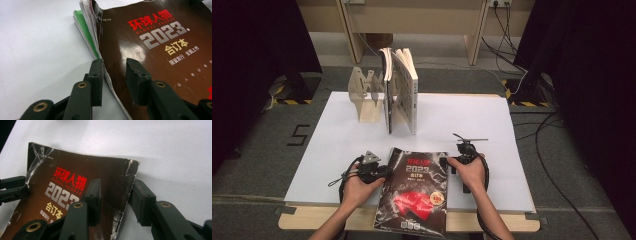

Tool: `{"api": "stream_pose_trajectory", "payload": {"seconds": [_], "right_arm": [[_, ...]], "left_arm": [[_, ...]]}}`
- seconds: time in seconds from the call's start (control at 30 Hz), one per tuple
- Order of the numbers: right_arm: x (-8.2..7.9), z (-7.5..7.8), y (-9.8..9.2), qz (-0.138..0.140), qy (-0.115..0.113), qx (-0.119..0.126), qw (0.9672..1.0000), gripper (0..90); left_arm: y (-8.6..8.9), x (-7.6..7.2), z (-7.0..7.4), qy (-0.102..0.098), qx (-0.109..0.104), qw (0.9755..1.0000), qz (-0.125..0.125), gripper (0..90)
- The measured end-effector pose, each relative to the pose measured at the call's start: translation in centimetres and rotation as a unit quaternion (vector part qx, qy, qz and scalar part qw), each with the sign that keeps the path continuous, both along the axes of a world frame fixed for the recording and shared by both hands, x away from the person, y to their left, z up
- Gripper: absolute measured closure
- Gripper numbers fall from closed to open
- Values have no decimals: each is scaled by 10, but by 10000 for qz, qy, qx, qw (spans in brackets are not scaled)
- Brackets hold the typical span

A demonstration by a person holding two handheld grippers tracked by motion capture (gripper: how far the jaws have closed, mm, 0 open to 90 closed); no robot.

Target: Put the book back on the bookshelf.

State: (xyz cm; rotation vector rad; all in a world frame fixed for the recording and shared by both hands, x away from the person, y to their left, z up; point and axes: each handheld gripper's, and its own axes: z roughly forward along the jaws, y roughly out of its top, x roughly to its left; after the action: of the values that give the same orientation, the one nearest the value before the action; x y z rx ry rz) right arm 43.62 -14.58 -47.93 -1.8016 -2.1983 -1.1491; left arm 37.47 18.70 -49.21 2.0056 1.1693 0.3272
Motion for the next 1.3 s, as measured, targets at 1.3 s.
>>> {"api": "stream_pose_trajectory", "payload": {"seconds": [1.3], "right_arm": [[-11, 60, 14, 119, -602, 867, 9943, 878]], "left_arm": [[16, -9, 24, -498, -213, 9982, 244, 545]]}}
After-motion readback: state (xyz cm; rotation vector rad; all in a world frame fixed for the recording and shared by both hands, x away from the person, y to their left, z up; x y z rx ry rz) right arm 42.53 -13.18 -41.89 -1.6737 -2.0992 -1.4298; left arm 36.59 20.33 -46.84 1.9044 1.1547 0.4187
